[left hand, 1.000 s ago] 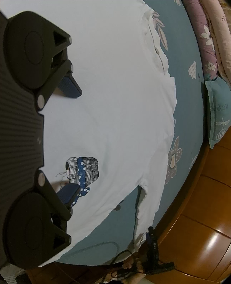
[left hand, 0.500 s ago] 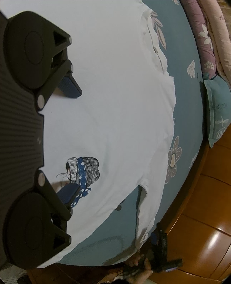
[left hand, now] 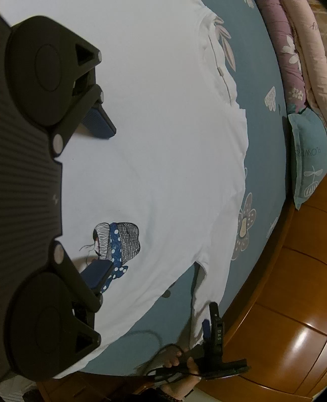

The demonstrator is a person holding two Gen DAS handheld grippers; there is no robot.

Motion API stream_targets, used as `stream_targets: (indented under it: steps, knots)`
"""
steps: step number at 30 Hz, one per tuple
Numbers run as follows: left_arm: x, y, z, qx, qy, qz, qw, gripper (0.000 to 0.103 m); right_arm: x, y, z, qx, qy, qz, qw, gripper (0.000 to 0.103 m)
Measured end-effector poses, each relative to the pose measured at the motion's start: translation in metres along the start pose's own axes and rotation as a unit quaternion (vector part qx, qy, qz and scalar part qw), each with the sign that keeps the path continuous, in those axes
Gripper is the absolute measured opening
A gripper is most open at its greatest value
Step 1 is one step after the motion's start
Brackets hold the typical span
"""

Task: Fold clothes

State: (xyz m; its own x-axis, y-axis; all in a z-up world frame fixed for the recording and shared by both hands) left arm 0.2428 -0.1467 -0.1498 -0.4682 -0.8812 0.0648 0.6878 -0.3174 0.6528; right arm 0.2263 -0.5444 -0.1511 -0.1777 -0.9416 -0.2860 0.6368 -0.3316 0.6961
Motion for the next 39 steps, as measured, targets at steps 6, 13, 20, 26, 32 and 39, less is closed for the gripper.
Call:
stream_targets:
  steps: [6, 13, 20, 26, 32, 39]
  knots:
    - [-0.001, 0.0, 0.0, 0.001, -0.001, 0.003, 1.0, 0.102, 0.037, 0.022, 0.009, 0.037, 0.024, -0.107, 0.993, 0.103]
    - [0.0, 0.001, 0.0, 0.0, 0.0, 0.006, 1.0, 0.102, 0.024, 0.022, -0.011, 0.014, -0.002, -0.08, 0.997, 0.103]
    - [-0.002, 0.002, 0.0, -0.003, -0.002, 0.003, 1.0, 0.102, 0.019, 0.026, 0.006, 0.038, -0.025, -0.078, 0.996, 0.103]
    - [0.006, 0.0, -0.001, -0.001, 0.017, -0.02, 0.9997, 0.102, -0.024, -0.011, 0.008, 0.006, -0.066, 0.013, 0.998, 0.103]
    - [0.007, -0.006, 0.006, -0.011, 0.035, -0.05, 0.998, 0.102, -0.024, -0.025, 0.006, -0.015, -0.074, 0.0, 0.997, 0.103]
    - [-0.011, -0.01, 0.047, -0.004, 0.062, -0.022, 0.9978, 0.102, -0.053, -0.028, 0.047, 0.002, -0.011, -0.034, 0.999, 0.103]
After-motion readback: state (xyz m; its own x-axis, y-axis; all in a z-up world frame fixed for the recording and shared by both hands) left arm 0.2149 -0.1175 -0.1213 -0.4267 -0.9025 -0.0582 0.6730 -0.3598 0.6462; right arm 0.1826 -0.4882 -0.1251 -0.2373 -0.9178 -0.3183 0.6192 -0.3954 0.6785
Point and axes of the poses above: each gripper's, at about its wrist camera, not at the fingertips, and z roughly against the way its jaws point, x to its right, y to its top, the point moved 4 cm from there along -z, roughly the way its jaws point, and after that the axes turned 12 degrees about y, right-handed, at the moved point
